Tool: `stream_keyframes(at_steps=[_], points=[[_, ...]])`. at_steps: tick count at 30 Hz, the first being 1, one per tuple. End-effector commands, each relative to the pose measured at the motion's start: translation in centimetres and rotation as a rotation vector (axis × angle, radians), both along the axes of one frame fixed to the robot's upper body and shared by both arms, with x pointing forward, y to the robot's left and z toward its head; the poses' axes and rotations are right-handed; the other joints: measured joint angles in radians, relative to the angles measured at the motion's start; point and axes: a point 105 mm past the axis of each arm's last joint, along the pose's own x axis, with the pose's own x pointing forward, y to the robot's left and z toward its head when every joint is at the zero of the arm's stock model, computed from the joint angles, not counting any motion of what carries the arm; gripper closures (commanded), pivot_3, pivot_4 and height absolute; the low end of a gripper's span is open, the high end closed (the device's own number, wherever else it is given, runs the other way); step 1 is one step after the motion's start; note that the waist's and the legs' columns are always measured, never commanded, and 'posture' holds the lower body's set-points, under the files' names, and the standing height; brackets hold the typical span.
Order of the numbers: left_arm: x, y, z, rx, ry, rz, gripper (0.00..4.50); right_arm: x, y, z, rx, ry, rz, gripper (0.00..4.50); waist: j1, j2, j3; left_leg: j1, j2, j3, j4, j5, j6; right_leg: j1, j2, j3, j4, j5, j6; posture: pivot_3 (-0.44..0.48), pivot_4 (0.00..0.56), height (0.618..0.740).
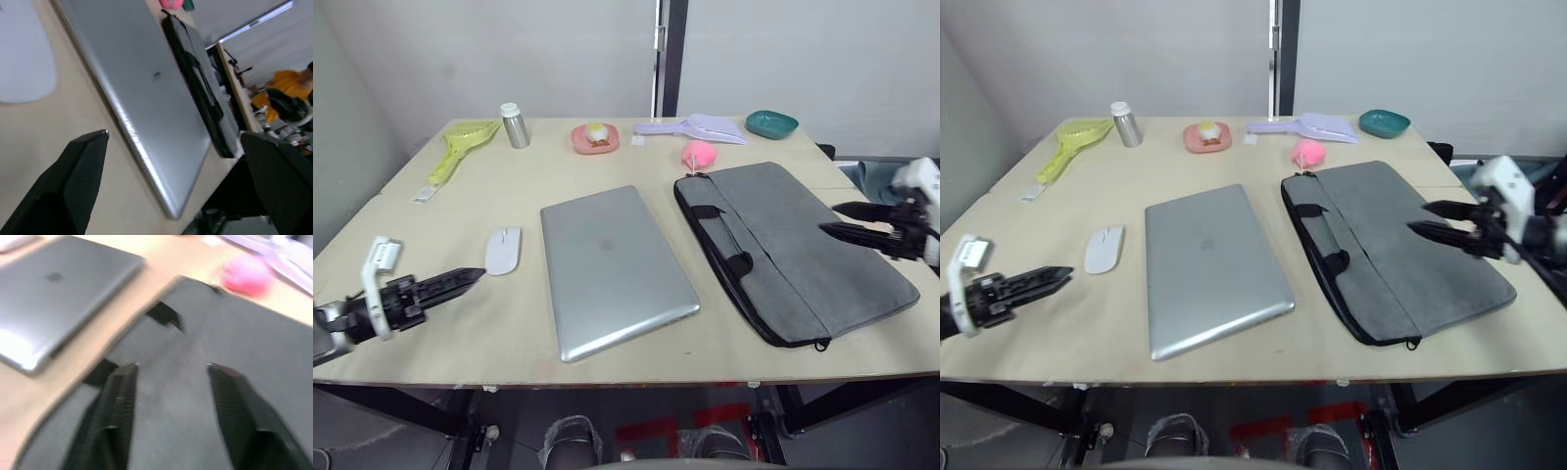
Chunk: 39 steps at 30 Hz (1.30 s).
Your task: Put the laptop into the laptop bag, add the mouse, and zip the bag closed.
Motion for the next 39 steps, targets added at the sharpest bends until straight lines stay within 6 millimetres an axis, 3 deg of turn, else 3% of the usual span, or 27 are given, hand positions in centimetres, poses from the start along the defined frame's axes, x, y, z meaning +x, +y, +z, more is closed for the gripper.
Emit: stream_keyframes(at_steps=[1,4,9,12,22,29,35,39], points=[[0.8,-0.1,-0.3,-0.038,0.074,0.039,0.00,0.9,4.3,0.3,-0.033,-0.041,0.136,3.59,-0.001,0.000,0.000,0.001,0.000,0.000,0.000,0.000,0.000,0.000,0.000,0.000,0.000,0.000,0.000,0.000,0.150,0.740],[1.8,-0.3,-1.5,-0.063,0.145,0.079,0.00,2.2,7.6,-0.7,-0.074,-0.058,0.221,4.48,0.000,0.000,0.000,0.001,0.000,-0.001,0.000,0.000,0.000,0.000,0.000,0.000,0.001,0.000,0.000,0.000,0.150,0.740],[3.0,-1.0,-3.3,-0.096,0.230,0.131,0.00,6.5,12.0,-2.7,-0.174,-0.129,0.201,4.48,-0.008,-0.001,-0.001,0.001,0.000,-0.001,0.002,0.000,-0.001,0.002,0.000,0.000,0.002,0.000,0.000,0.000,0.150,0.740],[3.1,-2.8,-4.1,-0.108,0.267,0.084,0.00,8.0,13.7,-4.6,-0.241,-0.130,0.217,4.48,-0.005,-0.001,-0.001,-0.005,-0.001,-0.003,0.003,0.000,-0.001,0.001,0.000,-0.003,-0.002,0.000,0.000,0.000,0.150,0.740],[4.4,-4.7,-6.6,-0.057,0.321,0.109,0.00,12.0,16.4,-8.7,-0.408,-0.123,0.123,4.48,0.006,0.000,-0.001,-0.006,-0.002,-0.006,0.003,0.000,-0.001,0.002,-0.002,-0.005,-0.002,0.001,-0.001,0.000,0.150,0.740],[5.1,-5.4,-7.9,-0.031,0.351,0.132,0.00,12.5,18.1,-10.3,-0.476,-0.149,0.125,4.48,0.006,0.001,-0.002,-0.003,-0.002,-0.006,0.004,0.000,-0.001,0.005,-0.002,-0.005,0.000,0.001,-0.002,0.000,0.150,0.740],[5.5,-5.9,-8.5,-0.039,0.389,0.136,0.00,10.4,21.0,-10.9,-0.405,-0.128,0.270,4.48,-0.002,0.002,-0.003,0.009,-0.002,-0.005,0.001,0.000,-0.002,0.012,-0.002,-0.003,0.001,0.001,-0.002,0.000,0.150,0.740],[4.5,-7.3,-9.2,-0.008,0.427,0.062,0.00,10.0,21.8,-10.5,-0.373,-0.141,0.280,4.48,-0.014,0.005,-0.004,0.010,-0.002,-0.005,-0.004,0.000,-0.002,0.012,-0.001,-0.003,0.000,0.001,-0.002,0.000,0.150,0.740]])
